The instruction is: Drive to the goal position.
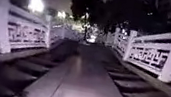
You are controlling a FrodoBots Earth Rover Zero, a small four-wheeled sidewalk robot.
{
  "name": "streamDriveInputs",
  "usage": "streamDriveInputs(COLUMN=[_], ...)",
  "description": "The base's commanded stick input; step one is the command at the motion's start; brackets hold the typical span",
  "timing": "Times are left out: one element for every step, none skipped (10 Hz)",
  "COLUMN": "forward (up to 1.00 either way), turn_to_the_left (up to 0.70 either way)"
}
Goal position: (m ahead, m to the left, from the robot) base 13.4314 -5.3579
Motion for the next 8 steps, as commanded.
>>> streamDriveInputs(forward=[0.45, 0.45, 0.45, 0.45, 0.45, 0.45, 0.45, 0.45], turn_to_the_left=[0.0, 0.0, 0.0, 0.0, 0.0, 0.0, 0.0, 0.0])
